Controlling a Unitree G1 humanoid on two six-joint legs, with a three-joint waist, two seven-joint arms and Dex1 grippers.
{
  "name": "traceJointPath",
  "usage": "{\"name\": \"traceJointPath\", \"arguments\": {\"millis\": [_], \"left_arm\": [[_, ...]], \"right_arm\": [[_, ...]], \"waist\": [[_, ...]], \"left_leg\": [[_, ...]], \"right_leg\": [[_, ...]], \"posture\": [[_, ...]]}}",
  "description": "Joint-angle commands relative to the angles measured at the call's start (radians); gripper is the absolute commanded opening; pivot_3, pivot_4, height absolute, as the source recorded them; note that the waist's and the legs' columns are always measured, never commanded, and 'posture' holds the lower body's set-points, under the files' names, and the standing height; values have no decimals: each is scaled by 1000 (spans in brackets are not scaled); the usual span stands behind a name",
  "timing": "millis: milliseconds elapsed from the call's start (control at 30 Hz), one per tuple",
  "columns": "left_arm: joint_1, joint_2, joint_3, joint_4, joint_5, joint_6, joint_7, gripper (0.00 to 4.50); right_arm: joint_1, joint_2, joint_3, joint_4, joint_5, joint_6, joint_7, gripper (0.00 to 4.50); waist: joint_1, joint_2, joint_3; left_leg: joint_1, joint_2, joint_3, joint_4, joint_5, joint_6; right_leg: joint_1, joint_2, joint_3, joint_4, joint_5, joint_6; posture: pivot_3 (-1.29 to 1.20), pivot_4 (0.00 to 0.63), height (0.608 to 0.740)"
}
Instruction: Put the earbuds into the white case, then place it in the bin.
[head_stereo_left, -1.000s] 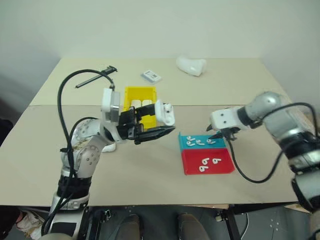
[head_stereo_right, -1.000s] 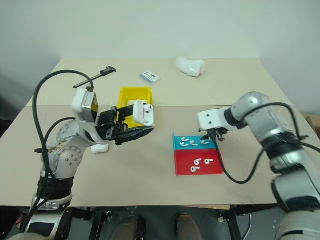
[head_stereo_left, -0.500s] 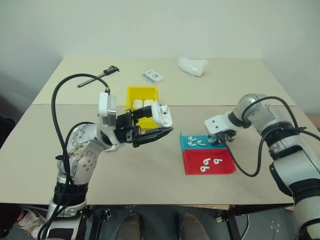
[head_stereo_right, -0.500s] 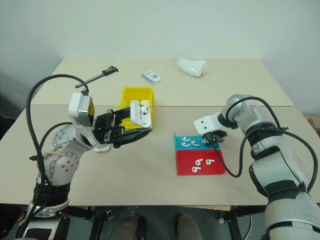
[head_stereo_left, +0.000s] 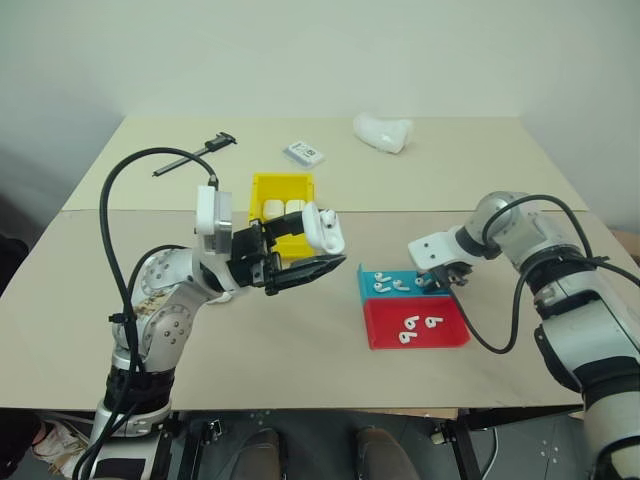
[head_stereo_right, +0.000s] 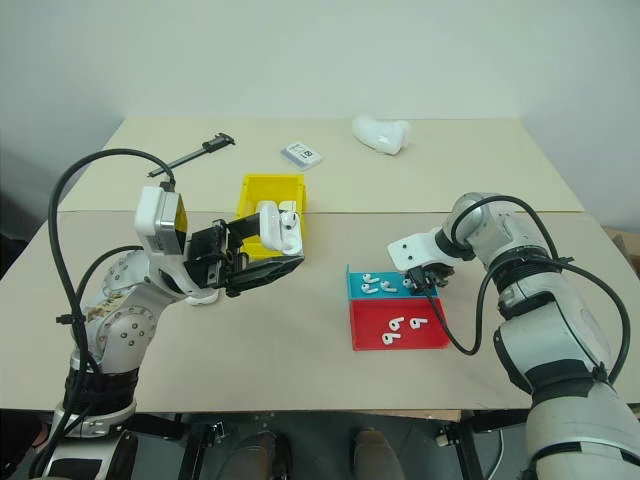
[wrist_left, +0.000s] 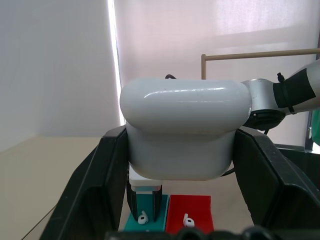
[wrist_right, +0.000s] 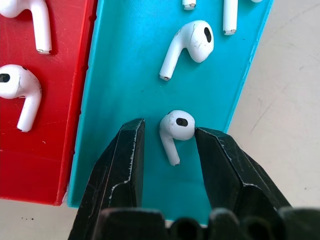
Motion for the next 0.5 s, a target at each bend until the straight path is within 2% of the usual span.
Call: {"name": "traceJointPath", "arguments": {"millis": [33,100,200,267,300,500], "left_arm": [[2,9,11,-45,-19,-10,7,2789],[3,11,12,-48,-20,-8,10,2789],[4,13,13,-52,-22,-7,14,2789],[4,15,12,-51,-24,-7,16,2789],[3,15,11,-51,-24,-7,16,2789],[-6,14,6,-39,-27,-9,13,2789]], "right_arm": [[-18,7,-21,10,-3,-16,12,1993],[-13,9,-22,10,-11,-21,12,1993],[-7,12,-26,9,-11,-19,17,1438],[-3,12,-28,7,-11,-17,18,797],[0,12,-29,5,-11,-14,19,636],[26,1,-50,-22,6,15,28,634]], "waist": [[0,0,0],[0,0,0],[-1,0,0],[-1,0,0],[0,0,0],[0,0,0]], "left_leg": [[0,0,0,0,0,0],[0,0,0,0,0,0],[0,0,0,0,0,0],[1,0,0,0,0,0],[1,0,0,0,0,0],[0,0,0,0,0,0]], "right_leg": [[0,0,0,0,0,0],[0,0,0,0,0,0],[0,0,0,0,0,0],[0,0,0,0,0,0],[0,0,0,0,0,0],[0,0,0,0,0,0]], "posture": [[0,150,740],[0,150,740],[0,150,740],[0,150,740],[0,150,740],[0,150,740]]}}
